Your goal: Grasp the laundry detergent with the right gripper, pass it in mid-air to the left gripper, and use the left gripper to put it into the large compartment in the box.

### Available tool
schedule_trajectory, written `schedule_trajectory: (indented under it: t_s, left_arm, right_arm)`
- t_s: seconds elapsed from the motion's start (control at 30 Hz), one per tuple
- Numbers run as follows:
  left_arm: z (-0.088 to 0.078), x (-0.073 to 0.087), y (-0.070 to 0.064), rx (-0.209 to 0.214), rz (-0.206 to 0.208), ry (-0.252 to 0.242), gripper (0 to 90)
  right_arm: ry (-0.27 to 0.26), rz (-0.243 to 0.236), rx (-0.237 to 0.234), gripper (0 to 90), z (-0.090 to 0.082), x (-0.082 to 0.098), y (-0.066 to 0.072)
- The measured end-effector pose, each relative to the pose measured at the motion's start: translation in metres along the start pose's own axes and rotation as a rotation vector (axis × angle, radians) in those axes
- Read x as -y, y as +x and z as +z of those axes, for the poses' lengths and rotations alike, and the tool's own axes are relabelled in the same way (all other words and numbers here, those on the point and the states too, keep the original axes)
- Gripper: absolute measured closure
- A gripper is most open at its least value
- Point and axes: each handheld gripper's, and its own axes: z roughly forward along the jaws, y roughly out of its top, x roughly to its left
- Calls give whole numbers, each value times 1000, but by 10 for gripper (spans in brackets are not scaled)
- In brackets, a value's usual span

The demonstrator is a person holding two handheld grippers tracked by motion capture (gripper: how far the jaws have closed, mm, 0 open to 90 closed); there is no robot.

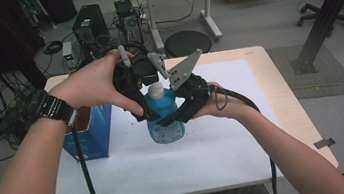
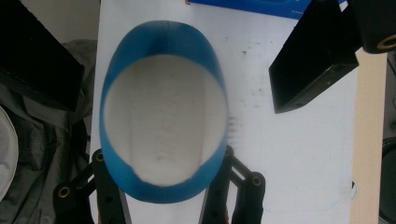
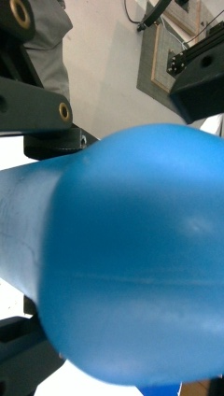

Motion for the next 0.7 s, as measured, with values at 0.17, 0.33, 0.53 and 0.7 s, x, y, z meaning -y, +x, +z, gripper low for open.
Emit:
schedule_trajectory:
  t_s: [0.17,0.33,0.53,0.7]
  left_arm:
    - [1,-2,1,9,3,1,68]
    - [3,-4,1,13,2,7,91]
    - [4,-5,2,15,-2,12,112]
    - [4,-5,1,19,0,12,163]
  right_arm:
    - [4,1,-1,432,0,0,1]
    - [6,3,-1,432,0,1,1]
    - [9,2,-2,432,1,1,1]
    - [11,3,1,432,2,1,1]
